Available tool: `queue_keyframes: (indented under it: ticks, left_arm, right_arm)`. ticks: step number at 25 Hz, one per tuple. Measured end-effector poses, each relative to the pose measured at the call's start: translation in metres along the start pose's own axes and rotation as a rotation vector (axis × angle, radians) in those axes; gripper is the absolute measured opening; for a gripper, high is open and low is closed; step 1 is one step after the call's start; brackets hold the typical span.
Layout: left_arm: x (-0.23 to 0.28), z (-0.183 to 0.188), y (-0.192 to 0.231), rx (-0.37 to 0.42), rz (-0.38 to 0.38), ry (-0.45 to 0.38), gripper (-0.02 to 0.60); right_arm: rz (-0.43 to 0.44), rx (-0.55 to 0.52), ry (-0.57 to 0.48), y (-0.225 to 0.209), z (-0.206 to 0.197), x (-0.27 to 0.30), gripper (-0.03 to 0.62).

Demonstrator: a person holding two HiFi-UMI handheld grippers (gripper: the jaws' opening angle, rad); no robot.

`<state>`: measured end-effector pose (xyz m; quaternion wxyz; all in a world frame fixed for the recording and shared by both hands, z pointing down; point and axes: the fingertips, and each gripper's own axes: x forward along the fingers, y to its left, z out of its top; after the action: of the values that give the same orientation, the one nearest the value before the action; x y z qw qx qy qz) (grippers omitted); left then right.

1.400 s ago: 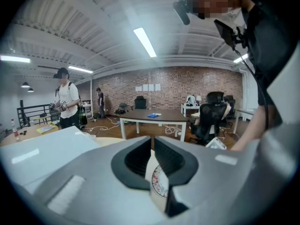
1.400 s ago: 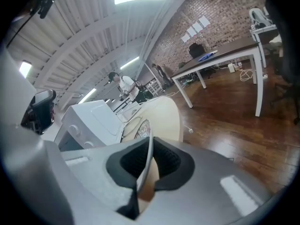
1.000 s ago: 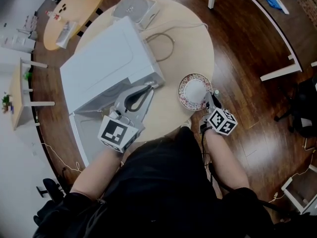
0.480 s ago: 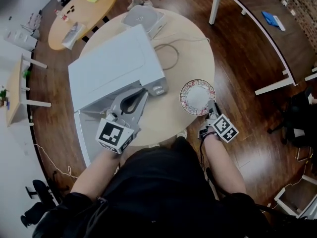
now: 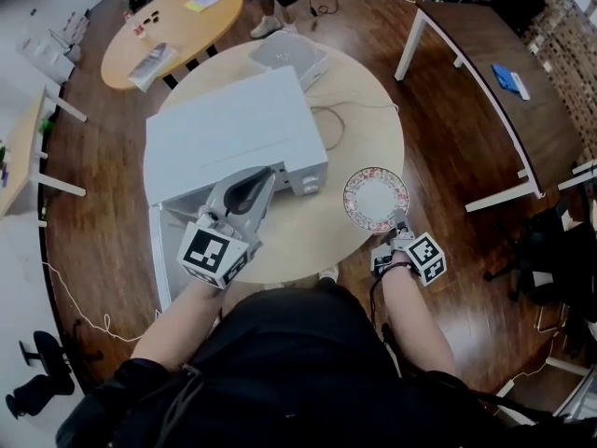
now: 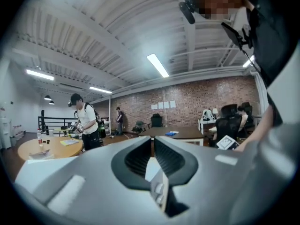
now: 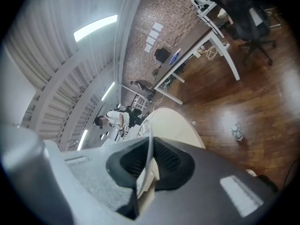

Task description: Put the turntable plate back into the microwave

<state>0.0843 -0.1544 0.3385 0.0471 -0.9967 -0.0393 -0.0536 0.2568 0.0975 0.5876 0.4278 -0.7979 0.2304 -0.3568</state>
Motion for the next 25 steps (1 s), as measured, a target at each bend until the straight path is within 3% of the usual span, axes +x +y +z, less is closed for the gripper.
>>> queue_keyframes:
  ticks: [18, 25]
  left_arm:
    - [-0.050, -0.002, 0.032, -0.016, 0.099, -0.060, 0.020]
    - [-0.070, -0.016, 0.039, -0.039, 0.128, -0.034, 0.015]
  right_arm:
    - [-0.006, 0.039, 0.040, 0.012, -0.026, -0.011, 0.018]
    - [0.000, 0.034, 0.062, 0.013, -0.038, -0.017, 0.019]
